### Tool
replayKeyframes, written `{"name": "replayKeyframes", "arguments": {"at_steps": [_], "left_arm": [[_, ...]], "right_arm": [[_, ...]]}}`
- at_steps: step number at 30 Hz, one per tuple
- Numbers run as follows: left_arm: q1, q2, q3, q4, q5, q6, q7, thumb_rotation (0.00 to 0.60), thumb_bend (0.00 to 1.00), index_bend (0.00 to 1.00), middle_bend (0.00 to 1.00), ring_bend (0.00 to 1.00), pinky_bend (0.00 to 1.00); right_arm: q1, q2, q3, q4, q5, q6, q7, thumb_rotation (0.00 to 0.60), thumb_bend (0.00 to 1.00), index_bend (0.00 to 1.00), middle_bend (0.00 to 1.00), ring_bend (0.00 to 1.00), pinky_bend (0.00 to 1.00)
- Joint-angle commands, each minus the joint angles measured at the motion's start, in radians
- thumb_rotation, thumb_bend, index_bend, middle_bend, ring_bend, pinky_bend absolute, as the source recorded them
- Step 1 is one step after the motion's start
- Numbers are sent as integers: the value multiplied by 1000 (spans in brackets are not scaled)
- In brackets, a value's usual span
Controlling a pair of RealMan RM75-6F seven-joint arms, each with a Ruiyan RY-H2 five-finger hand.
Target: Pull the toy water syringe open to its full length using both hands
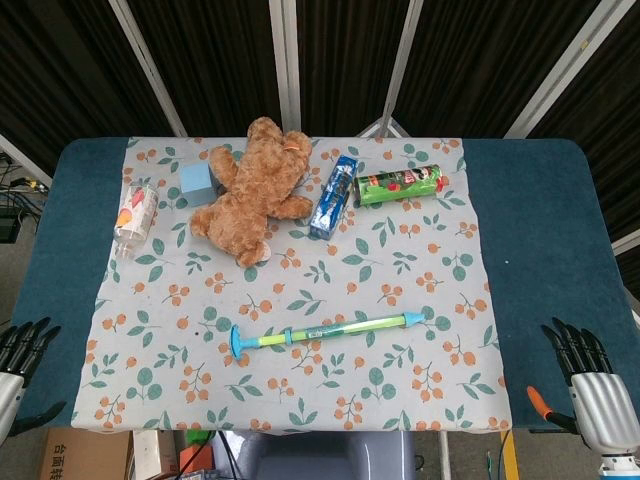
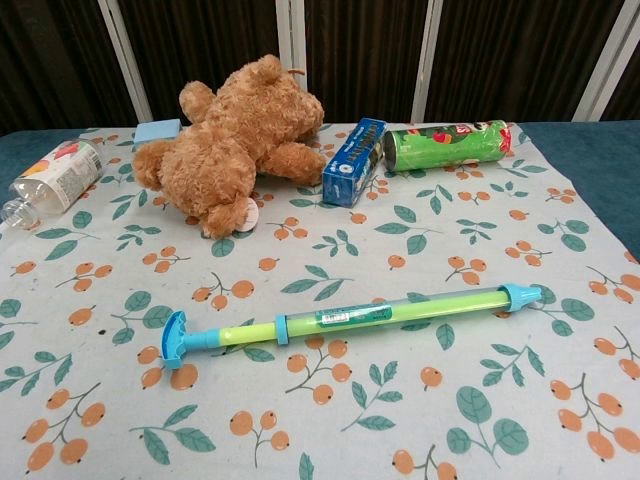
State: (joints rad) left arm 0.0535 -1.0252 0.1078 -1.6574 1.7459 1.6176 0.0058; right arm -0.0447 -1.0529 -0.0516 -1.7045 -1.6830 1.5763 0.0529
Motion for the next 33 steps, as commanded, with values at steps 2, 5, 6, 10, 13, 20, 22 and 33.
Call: {"name": "replayKeyframes", "arguments": {"at_steps": [2,5,6,10,13,20,22,33], "left_arm": [[-1,0,0,-3,-2,-2,3,600,83,0,0,0,0],[-1,2,1,-7,-3,-5,7,600,83,0,0,0,0],[0,2,2,-8,-3,-5,9,600,83,0,0,0,0],[-1,3,1,-11,-8,-9,9,600,83,0,0,0,0],[-3,4,1,-14,-12,-16,8,600,83,0,0,0,0],[-4,6,-1,-23,-23,-24,14,600,83,0,0,0,0],[-4,5,-1,-24,-24,-26,27,600,83,0,0,0,0],[-70,44,-21,-161,-56,-140,125,600,98,63,11,0,43]], "right_arm": [[-1,1,0,0,2,0,-1,600,334,0,0,0,0],[-1,3,-1,0,5,-1,6,600,334,0,0,0,0],[-1,4,-1,0,5,-2,9,600,334,0,0,0,0],[0,5,-2,-2,3,-3,8,600,334,0,0,0,0],[1,4,-2,-2,4,-5,5,600,334,0,0,0,0],[5,3,-3,-2,6,-14,-1,600,334,0,0,0,0],[6,4,-4,-5,9,-17,8,600,334,0,0,0,0],[10,8,-7,-12,5,-25,15,600,334,0,0,0,0]]}}
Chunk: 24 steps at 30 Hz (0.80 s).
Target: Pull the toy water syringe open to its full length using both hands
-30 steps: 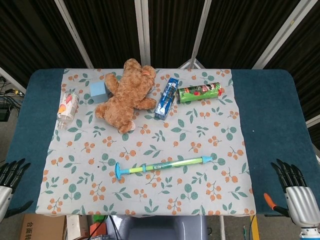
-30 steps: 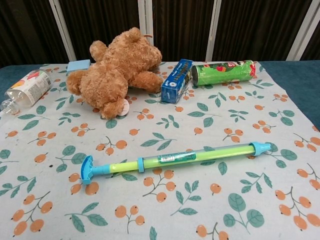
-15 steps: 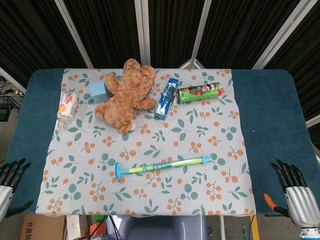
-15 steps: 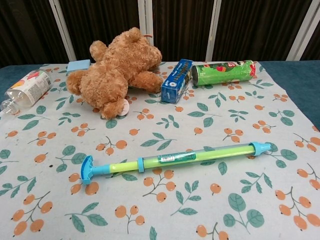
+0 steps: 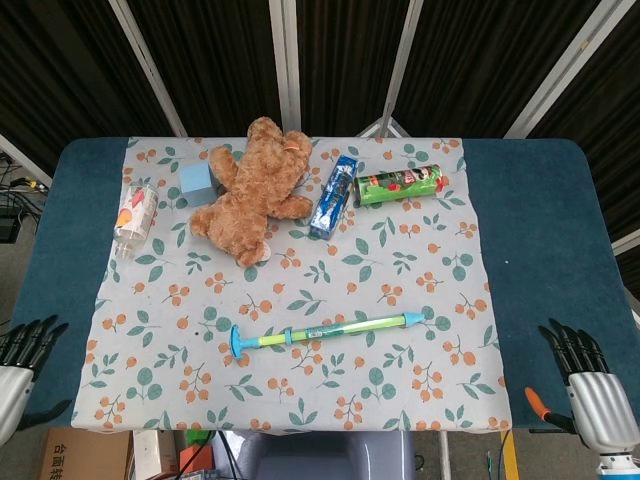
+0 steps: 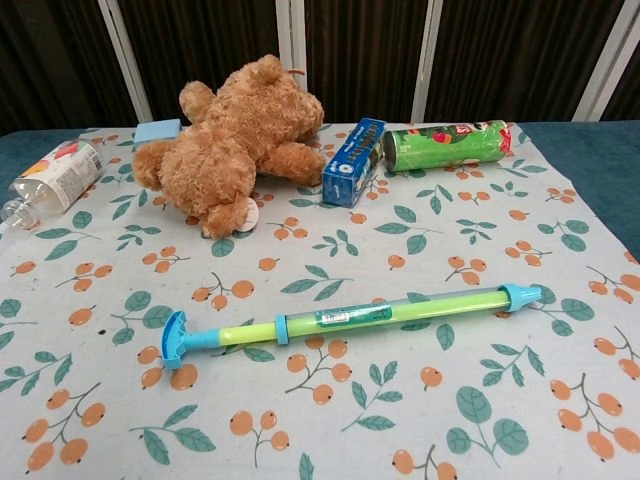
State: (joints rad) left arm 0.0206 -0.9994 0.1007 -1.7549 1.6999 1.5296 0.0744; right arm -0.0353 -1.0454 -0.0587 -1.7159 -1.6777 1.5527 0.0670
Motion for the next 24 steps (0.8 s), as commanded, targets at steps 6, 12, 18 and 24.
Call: {"name": "replayKeyframes", "arguments": {"at_steps": [6,12,18,24], "left_arm": [[-160,-3,-103,-241,-129,-221,280,600,206,227,102,0,107],[-261,-87,-179,-305,-286,-319,493,600,267,362,159,14,127],[-347,-248,-222,-292,-459,-343,707,600,287,399,181,25,140],[-407,-383,-238,-280,-628,-328,838,600,288,406,189,37,153]], "right_arm": [[4,2,-1,-5,5,-9,11,600,334,0,0,0,0],[5,6,-2,-5,9,-12,22,600,333,0,0,0,0],[7,8,-2,-7,13,-17,29,600,334,0,0,0,0],[8,8,-2,-8,16,-20,28,600,334,0,0,0,0]]}}
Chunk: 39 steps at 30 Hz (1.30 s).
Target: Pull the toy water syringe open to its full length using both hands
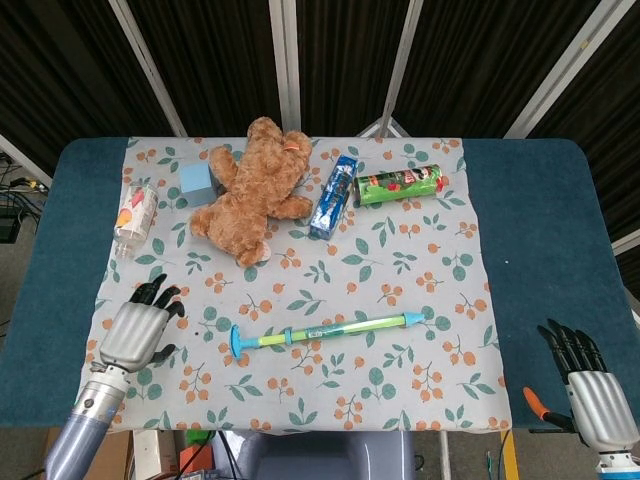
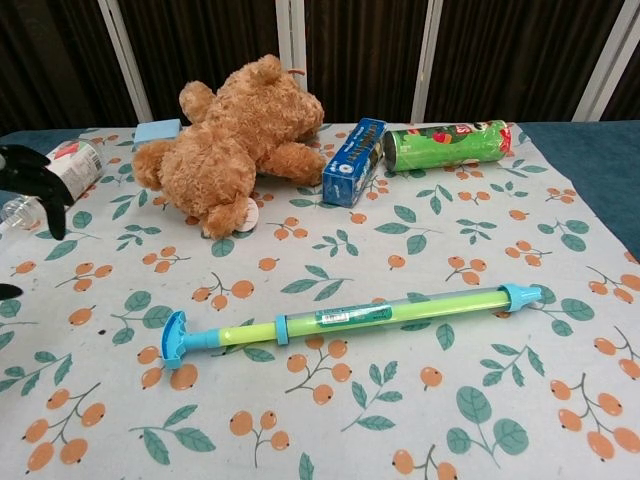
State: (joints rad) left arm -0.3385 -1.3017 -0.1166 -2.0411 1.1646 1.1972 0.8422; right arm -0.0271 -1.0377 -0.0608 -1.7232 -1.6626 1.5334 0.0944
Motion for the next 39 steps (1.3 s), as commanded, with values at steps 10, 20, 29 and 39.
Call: {"name": "replayKeyframes", "arguments": {"at_steps": [10,20,29,39], "left_arm": [[-156,-256,-58,37,-281,101,220,600,307,415,190,37,153],[-220,-364,-63,94,-372,181,293,600,307,433,189,37,153],[-271,-449,-81,148,-449,196,289,600,307,443,189,37,153],[-305,-500,-64,174,-471,213,284,600,326,452,189,37,153]], "right_arm": [[2,4,-1,-3,5,-4,13,600,334,0,0,0,0],[4,8,-3,-5,4,-8,33,600,334,0,0,0,0],[6,8,-4,-6,2,-11,37,600,333,0,0,0,0],[8,10,-5,-8,3,-13,45,600,333,0,0,0,0]]}}
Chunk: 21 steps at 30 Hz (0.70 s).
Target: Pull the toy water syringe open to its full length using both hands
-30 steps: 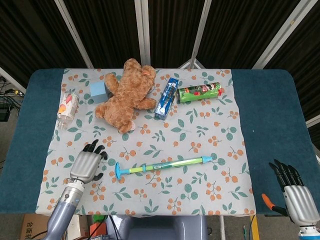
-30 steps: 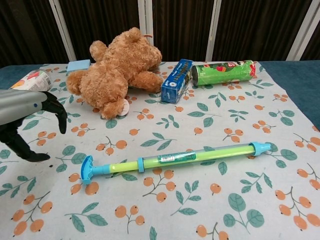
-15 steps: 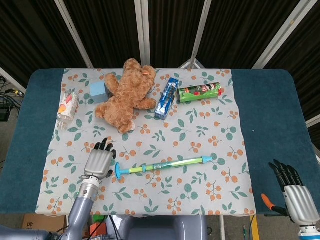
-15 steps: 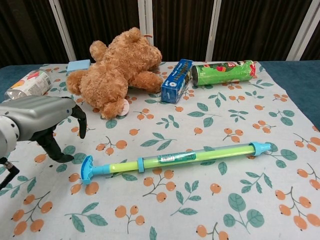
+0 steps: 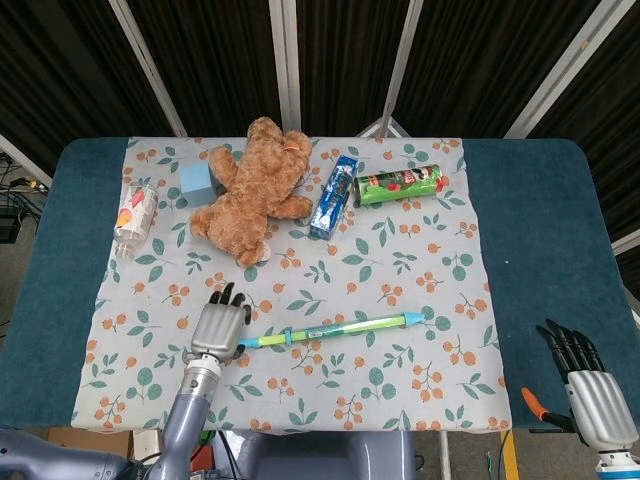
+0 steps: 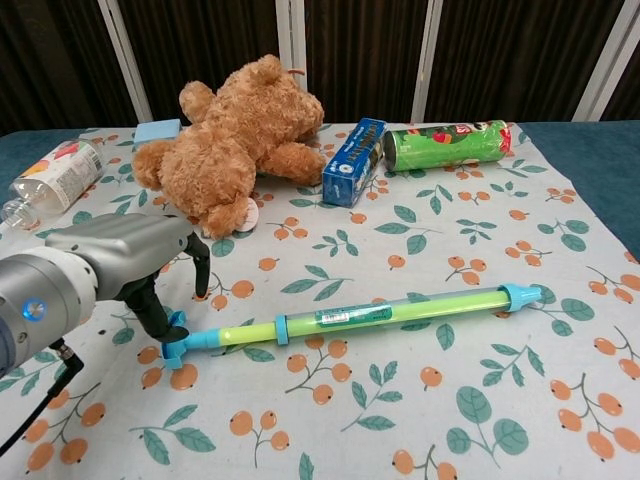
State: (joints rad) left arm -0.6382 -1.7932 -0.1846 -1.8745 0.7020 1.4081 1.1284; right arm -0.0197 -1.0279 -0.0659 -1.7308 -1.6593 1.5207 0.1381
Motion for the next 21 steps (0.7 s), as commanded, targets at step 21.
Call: {"name": "replayKeyframes", "arguments": {"at_steps": [21], "left_arm": [[-49,-97,12,91,-79,17,-16,600,374,476,185,37,153]], "right_arm": [[3,7,-4,-4,2,-7,28,600,334,0,0,0,0]]}}
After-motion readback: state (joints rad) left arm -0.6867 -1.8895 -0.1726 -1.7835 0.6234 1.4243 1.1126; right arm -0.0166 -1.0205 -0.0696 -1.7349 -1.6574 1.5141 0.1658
